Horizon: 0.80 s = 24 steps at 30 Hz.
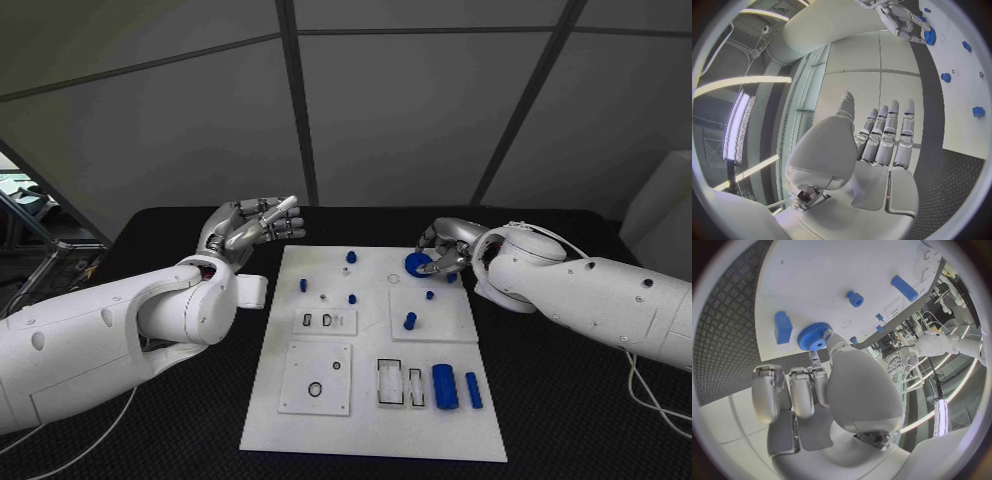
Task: Assemble the parts on the task board
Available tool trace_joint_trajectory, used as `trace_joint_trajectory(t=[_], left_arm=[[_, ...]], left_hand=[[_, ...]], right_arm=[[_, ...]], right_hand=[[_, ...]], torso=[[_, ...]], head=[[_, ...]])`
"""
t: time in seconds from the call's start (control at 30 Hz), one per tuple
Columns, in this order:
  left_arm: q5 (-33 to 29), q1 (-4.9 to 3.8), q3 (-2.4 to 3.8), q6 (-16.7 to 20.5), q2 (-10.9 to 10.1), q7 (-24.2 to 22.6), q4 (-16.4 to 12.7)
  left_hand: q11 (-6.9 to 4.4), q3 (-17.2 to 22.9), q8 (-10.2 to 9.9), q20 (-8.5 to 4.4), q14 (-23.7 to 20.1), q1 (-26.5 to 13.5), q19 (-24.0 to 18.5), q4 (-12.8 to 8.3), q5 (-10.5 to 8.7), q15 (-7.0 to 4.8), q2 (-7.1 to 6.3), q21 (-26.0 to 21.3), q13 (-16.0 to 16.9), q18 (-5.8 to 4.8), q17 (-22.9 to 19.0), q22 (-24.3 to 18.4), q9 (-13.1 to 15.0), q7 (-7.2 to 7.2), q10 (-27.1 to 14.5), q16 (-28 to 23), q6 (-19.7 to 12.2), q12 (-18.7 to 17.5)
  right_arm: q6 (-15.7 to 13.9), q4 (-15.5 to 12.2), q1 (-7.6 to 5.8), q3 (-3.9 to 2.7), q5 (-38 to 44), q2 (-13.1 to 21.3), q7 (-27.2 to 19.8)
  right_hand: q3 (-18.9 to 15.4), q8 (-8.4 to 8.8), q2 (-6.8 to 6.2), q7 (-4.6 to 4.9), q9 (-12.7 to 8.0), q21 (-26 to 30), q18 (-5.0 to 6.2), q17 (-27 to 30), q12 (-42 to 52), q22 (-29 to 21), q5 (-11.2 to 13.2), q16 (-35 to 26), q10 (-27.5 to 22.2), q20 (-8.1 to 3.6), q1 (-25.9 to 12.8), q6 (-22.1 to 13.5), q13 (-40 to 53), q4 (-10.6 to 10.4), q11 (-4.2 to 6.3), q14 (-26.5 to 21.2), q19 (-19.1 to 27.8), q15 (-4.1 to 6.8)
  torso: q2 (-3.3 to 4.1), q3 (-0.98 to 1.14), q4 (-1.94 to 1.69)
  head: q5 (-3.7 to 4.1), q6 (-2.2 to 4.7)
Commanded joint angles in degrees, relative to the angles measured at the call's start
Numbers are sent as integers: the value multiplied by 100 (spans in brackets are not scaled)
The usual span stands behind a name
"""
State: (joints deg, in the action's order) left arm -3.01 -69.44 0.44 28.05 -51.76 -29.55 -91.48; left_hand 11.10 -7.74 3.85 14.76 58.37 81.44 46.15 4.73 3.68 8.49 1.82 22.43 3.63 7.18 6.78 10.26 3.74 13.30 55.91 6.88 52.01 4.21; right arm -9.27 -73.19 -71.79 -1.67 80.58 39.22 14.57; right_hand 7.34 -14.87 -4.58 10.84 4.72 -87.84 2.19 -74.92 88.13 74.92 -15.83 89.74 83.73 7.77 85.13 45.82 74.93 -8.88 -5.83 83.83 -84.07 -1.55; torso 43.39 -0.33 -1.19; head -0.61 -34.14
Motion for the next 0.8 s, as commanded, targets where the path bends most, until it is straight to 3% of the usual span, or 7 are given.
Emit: trace_joint_trajectory(t=[0.03,0.3,0.4,0.53,0.7,0.8], left_arm=[[21,-9,6,-53,-4,2,20],[21,-9,6,-51,-10,1,50],[21,-9,6,-48,-12,1,55],[21,-9,6,-40,-31,2,52],[21,-9,6,-27,-62,0,51],[21,-9,6,-29,-69,4,48]], left_hand=[[16,6,-15,1,43,8,-9,-29,-31,12,62,38,-8,323,7,-8,-5,83,-18,-18,-46,-18],[16,6,-15,1,43,8,-9,-29,-31,12,62,38,-8,323,7,-8,-5,83,-18,-18,-46,-18],[16,6,-15,1,43,8,-9,-29,-31,12,62,38,-8,323,7,-8,-5,83,-18,-18,-46,-18],[18,4,-16,2,42,3,-11,-30,-31,15,67,38,-7,322,7,-9,-5,85,-23,-23,-51,-23],[18,4,-16,2,42,3,-11,-30,-31,15,67,38,-7,322,7,-9,-5,85,-23,-23,-51,-23],[18,4,-16,2,42,3,-11,-30,-31,15,67,38,-7,322,7,-9,-5,85,-23,-23,-51,-23]], right_arm=[[82,8,-4,1,197,2,-61],[-15,-5,-4,1,467,14,-121],[-106,-39,-4,1,519,17,-182],[-200,-91,-4,1,483,25,-250],[-212,-117,-3,1,410,34,-267],[-278,-170,-3,1,384,44,-272]], right_hand=[[15,-29,-16,-6,-11,-30,-116,-1508,17,1065,16,26,439,27,68,53,1282,53,-4,617,-260,-19],[218,-89,47,-26,-11,-42,-123,-1508,48,1099,59,26,474,18,125,233,1324,238,13,617,-285,-5],[357,-176,113,-94,13,-59,-132,-1508,79,1140,100,26,509,-8,99,506,1365,281,70,617,-315,34],[503,-356,196,-279,73,-68,-137,-1508,100,1162,104,26,535,-105,-43,986,1395,286,229,617,-332,157],[569,-334,177,-328,63,-70,-139,-1508,95,1171,53,26,532,-173,-155,1065,1390,302,278,617,-338,216],[617,-271,147,-325,42,-70,-139,-1508,79,1171,-34,26,517,-197,-232,1046,1373,315,283,617,-339,229]], torso=[[-2,-4,0],[1,-1,4],[1,-2,4],[2,0,0],[-3,-6,-12],[0,2,0]], head=[[-1,-11],[-6,-18],[-5,-21],[4,-32],[17,-39],[-4,-33]])
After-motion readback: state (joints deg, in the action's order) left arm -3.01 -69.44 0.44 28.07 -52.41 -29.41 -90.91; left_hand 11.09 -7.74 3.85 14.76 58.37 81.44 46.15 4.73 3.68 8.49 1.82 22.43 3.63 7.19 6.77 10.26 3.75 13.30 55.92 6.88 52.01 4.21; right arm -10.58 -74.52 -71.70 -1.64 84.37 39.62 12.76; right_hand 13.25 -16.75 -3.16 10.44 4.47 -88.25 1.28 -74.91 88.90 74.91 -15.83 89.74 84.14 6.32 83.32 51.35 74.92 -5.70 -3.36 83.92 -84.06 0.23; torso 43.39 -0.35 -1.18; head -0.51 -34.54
